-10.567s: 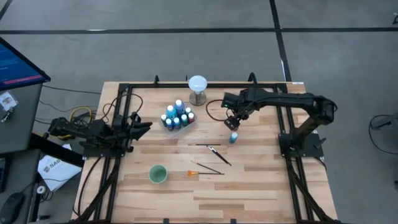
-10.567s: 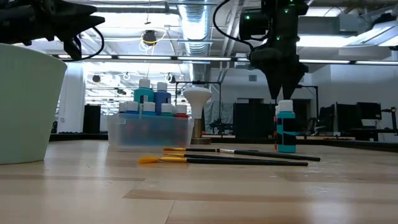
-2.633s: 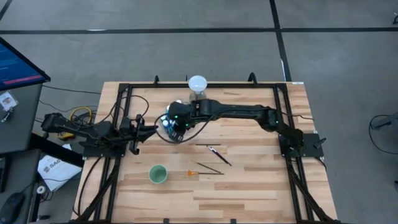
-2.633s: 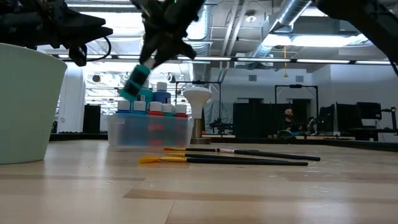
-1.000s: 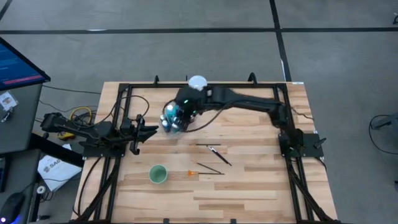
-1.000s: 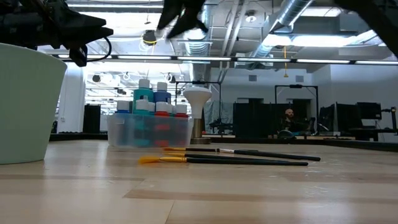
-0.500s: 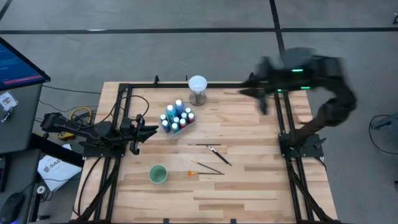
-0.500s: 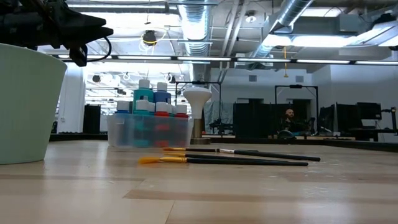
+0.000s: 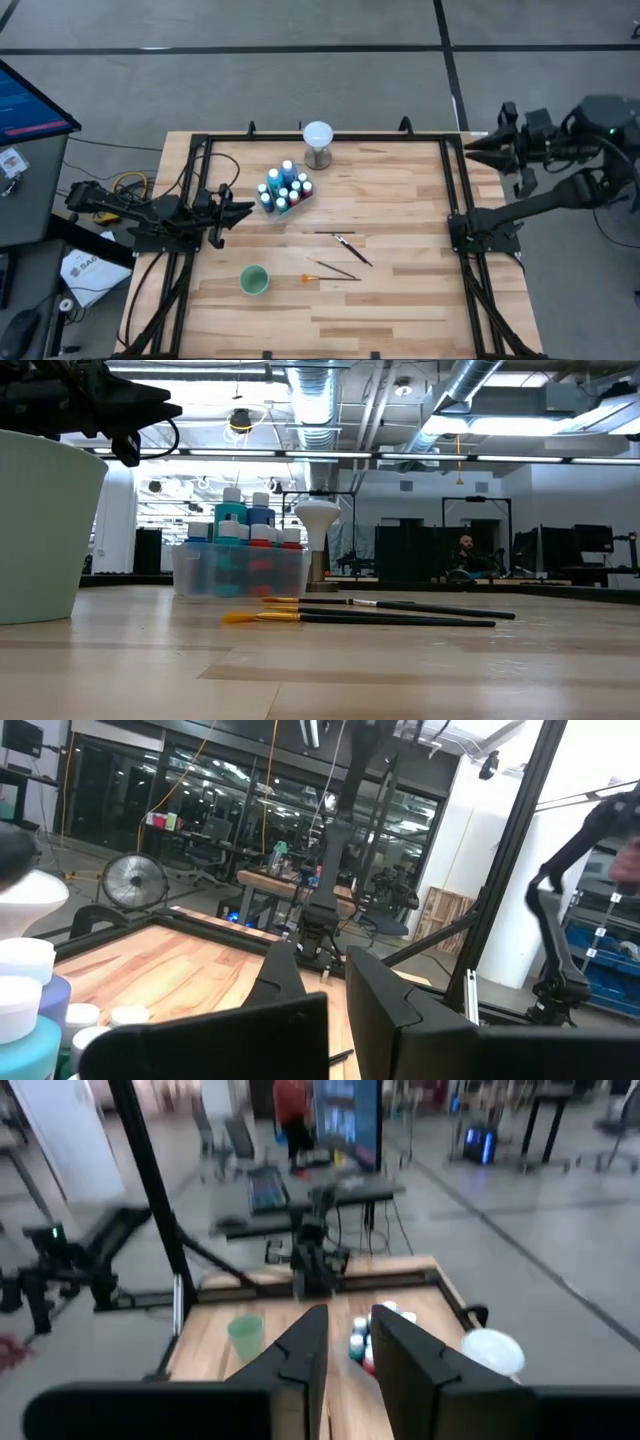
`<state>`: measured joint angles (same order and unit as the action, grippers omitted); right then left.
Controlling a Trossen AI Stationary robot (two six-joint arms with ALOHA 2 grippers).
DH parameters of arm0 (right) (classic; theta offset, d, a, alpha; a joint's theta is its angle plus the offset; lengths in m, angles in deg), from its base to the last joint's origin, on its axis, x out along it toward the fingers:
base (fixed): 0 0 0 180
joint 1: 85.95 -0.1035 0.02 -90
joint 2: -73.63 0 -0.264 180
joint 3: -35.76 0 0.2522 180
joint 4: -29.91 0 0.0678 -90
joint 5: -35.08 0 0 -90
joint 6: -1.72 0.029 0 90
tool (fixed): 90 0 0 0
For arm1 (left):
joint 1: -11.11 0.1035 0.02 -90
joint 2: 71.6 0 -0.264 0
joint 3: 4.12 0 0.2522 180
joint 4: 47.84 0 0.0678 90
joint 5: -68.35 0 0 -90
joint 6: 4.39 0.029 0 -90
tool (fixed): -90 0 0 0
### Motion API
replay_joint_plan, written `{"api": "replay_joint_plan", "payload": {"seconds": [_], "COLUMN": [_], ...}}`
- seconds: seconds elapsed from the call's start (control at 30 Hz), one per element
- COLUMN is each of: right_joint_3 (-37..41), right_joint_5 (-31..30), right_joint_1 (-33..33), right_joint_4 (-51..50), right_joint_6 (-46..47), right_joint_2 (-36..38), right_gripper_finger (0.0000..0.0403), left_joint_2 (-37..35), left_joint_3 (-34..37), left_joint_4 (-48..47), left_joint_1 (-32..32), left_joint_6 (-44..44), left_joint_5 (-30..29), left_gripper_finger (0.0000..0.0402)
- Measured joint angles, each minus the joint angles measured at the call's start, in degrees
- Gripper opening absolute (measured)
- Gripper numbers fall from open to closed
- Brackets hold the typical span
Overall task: Pick & Place Paint Supplies
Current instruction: Put the golden paint brush into the green cup
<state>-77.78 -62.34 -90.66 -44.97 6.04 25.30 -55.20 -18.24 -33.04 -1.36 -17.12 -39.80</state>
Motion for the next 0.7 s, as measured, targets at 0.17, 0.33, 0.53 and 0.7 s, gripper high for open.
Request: {"api": "replay_joint_plan", "payload": {"seconds": [0.17,0.33,0.53,0.7], "right_joint_3": [28.8,53.8,70.2,70.2], "right_joint_5": [-0.2,-0.1,-0.3,-1.3], "right_joint_1": [0.0,0.0,0.2,0.6], "right_joint_4": [21.0,39.6,50.5,49.0], "right_joint_6": [-0.2,2.3,8.3,8.2], "right_joint_2": [17.5,33.7,48.1,44.9], "right_gripper_finger": [0.0071,0.0071,0.0071,0.0071], "left_joint_2": [0.0,0.0,0.1,1.0], "left_joint_3": [0.0,0.0,0.0,0.0], "left_joint_4": [0.1,0.2,0.4,1.0], "left_joint_1": [0.0,0.0,0.0,0.1], "left_joint_6": [0.0,0.0,0.0,0.0], "left_joint_5": [0.0,0.0,0.0,-0.3], "left_gripper_finger": [0.0001,0.0001,0.0001,0.0001]}}
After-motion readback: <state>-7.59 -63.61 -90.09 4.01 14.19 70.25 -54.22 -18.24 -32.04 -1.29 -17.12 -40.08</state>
